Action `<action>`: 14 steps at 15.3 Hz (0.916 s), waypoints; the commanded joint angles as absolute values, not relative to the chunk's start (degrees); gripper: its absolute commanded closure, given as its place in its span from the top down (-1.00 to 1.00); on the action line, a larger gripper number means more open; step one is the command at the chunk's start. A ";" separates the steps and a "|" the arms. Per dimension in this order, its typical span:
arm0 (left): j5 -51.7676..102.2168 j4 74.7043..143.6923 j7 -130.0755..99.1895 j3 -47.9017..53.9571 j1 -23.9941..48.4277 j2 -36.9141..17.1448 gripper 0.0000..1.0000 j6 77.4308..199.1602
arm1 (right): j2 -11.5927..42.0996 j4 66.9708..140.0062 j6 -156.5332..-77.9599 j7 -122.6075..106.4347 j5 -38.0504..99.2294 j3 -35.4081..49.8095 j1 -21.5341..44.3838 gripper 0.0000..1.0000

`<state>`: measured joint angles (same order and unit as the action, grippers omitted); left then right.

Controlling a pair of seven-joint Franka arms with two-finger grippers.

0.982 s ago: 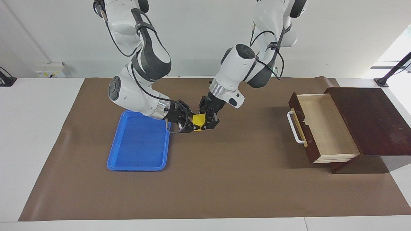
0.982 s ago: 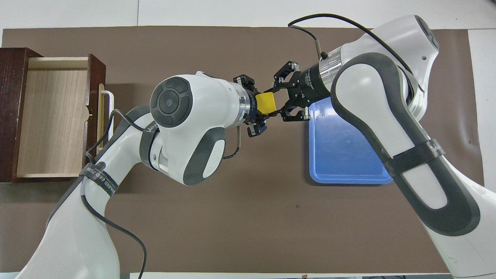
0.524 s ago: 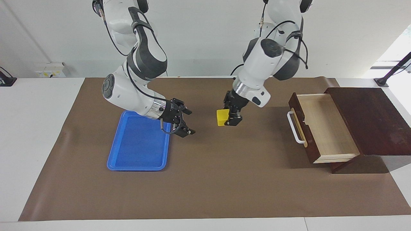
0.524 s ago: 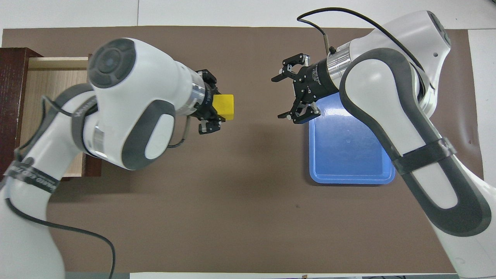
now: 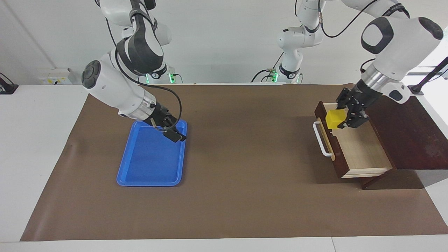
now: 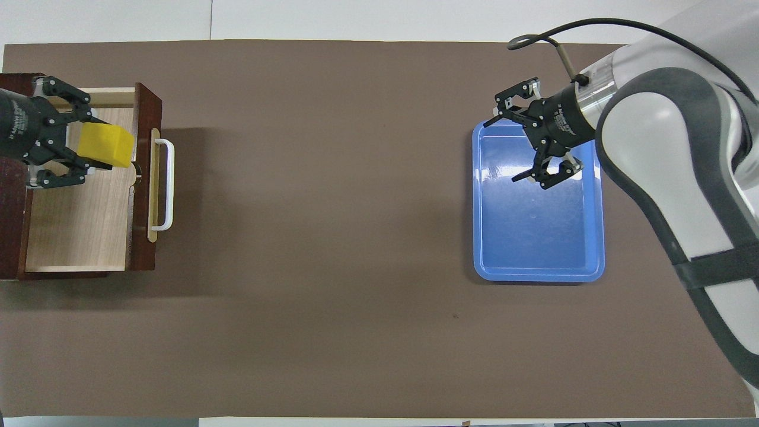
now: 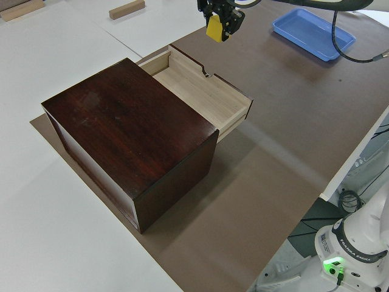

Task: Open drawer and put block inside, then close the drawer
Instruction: 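Place the yellow block inside the open drawer with the left gripper, then withdraw the left gripper from the drawer while the right gripper returns to rest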

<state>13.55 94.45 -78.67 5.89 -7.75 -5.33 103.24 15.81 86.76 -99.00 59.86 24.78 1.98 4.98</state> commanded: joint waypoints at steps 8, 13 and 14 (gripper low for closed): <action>10.47 110.93 -74.09 6.59 -14.50 -2.72 1.00 116.99 | 5.81 87.98 -89.21 12.88 4.85 2.29 -2.71 1.00; 6.79 101.33 -89.84 7.47 -3.22 -4.30 1.00 109.06 | 2.47 87.89 -87.20 -5.16 0.54 2.98 -7.64 1.00; 1.46 103.43 -94.00 7.56 1.27 -3.87 1.00 110.81 | 1.59 88.06 -86.67 -7.10 -0.78 3.16 -7.91 1.00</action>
<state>7.99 102.41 -84.03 7.79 -7.93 -3.85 110.17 4.06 86.83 -87.80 -2.45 1.77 1.76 -6.50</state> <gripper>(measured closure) 0.000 0.000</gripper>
